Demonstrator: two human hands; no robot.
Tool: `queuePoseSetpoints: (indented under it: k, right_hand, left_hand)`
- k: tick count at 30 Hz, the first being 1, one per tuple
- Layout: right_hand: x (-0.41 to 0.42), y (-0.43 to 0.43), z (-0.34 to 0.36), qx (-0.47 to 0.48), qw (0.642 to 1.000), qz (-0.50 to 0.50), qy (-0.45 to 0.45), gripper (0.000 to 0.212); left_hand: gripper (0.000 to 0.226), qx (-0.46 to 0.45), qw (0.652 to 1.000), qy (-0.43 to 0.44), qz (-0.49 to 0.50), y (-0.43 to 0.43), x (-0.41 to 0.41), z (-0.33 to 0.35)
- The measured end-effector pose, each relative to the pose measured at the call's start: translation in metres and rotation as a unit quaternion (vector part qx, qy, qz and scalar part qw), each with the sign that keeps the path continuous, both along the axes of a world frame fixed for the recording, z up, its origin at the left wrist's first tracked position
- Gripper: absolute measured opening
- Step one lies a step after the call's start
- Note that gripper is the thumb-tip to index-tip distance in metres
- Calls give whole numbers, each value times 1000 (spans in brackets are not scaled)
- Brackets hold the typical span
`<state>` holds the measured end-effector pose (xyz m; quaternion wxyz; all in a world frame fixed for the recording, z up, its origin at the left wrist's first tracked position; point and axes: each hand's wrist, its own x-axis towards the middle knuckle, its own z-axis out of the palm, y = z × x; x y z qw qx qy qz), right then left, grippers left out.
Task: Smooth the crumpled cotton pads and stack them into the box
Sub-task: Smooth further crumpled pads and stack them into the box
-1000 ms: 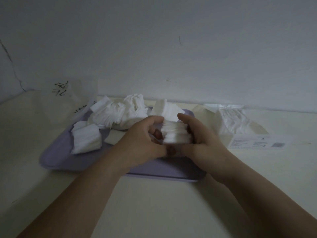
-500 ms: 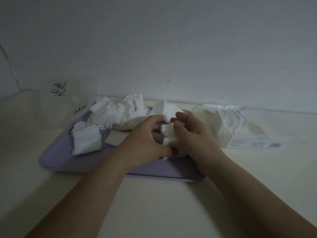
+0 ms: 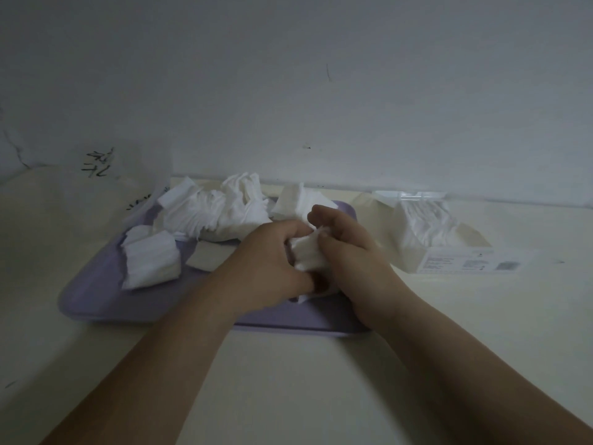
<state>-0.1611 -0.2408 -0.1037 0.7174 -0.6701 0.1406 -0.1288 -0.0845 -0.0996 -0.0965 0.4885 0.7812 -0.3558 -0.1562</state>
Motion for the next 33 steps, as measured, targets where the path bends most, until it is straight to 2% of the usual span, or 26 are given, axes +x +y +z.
queuePoseSetpoints:
  k: [2,4,5,7,9,12,13,17,22,25,29,33]
  right_hand:
    - [0,0,2,16,999,32,11,49]
    - [0,-4,2,56,996,69,22,62]
    - [1,-7,0,46,996,76,25,72]
    - [-2,-11,-1,-67,995,64,26,84]
    - [-7,-9,2,-187,981,48,30,84]
    - [-11,-9,3,-260,965,23,20,76]
    - [-12,-9,3,-269,963,21,17,76]
    - [-14,-8,4,-279,959,34,30,83]
    - [-9,-2,-1,-191,978,78,32,109]
    - [-10,-2,0,-171,982,74,27,109]
    - [-13,-4,3,-205,975,81,33,101]
    - [-16,-6,7,-294,955,38,27,91]
  left_hand:
    - [41,10,1000,-16,2,-2,1,-3]
    - [47,0,1000,-18,8,-2,2,-2]
    - [53,-7,1000,-11,8,0,2,-1]
    - [60,-14,1000,2,6,3,3,-1]
    - [69,-20,1000,-1,9,7,5,-3]
    - [85,-9,999,-4,50,11,6,-3]
    - [84,1,998,1,63,13,7,-3]
    - [54,55,995,20,79,15,9,-4]
    - [21,25,996,73,42,8,-3,-1]
    - [23,15,996,74,38,7,-3,-1]
    - [44,8,997,68,35,9,-5,0]
    - [33,16,995,83,60,11,-4,5]
